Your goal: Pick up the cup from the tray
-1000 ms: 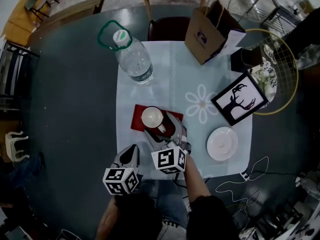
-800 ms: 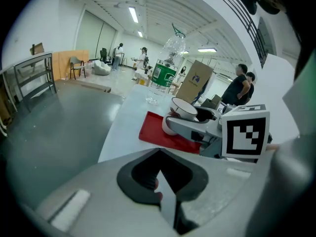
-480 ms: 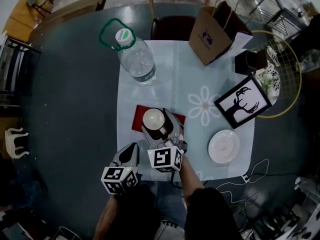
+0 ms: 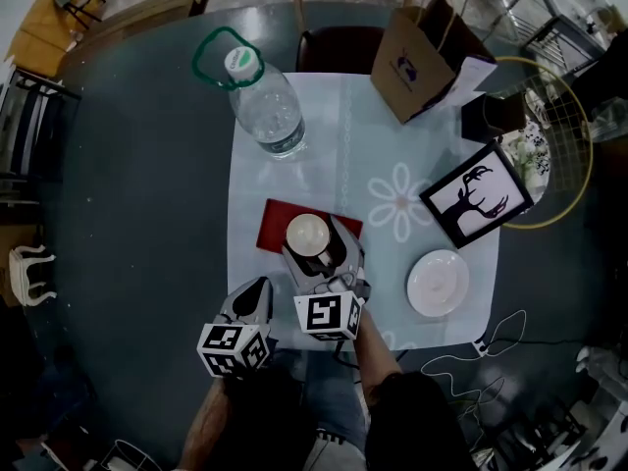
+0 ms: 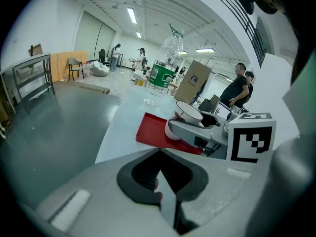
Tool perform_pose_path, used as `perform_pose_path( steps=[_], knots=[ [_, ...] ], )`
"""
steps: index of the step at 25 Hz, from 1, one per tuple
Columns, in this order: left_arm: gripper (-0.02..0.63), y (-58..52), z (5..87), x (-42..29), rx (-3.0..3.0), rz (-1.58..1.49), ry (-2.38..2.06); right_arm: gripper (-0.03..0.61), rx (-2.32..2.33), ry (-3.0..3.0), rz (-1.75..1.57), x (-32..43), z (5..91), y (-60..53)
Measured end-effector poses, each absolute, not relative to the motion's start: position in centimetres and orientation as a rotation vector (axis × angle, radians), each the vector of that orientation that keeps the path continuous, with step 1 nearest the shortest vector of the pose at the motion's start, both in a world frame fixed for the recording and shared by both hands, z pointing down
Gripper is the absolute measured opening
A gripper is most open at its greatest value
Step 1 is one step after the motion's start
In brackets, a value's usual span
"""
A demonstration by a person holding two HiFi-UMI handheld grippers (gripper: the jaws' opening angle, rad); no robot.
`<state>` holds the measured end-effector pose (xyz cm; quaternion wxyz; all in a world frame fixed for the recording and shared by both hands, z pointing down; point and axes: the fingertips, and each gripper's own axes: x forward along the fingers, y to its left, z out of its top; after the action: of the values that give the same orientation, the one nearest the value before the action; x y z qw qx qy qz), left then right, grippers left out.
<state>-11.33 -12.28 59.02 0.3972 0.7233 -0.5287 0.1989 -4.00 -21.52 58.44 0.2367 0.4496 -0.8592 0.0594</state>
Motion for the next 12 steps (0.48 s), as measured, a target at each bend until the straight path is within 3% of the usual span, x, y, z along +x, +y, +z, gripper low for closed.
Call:
perform_pose_path(
  steps=[12],
  knots=[
    [0.0,-12.1,57.2,-7.2,1.939,0.516,-1.247,0.417,1.421,-2.236,0.155,3.0,55.3,-18.9]
  ],
)
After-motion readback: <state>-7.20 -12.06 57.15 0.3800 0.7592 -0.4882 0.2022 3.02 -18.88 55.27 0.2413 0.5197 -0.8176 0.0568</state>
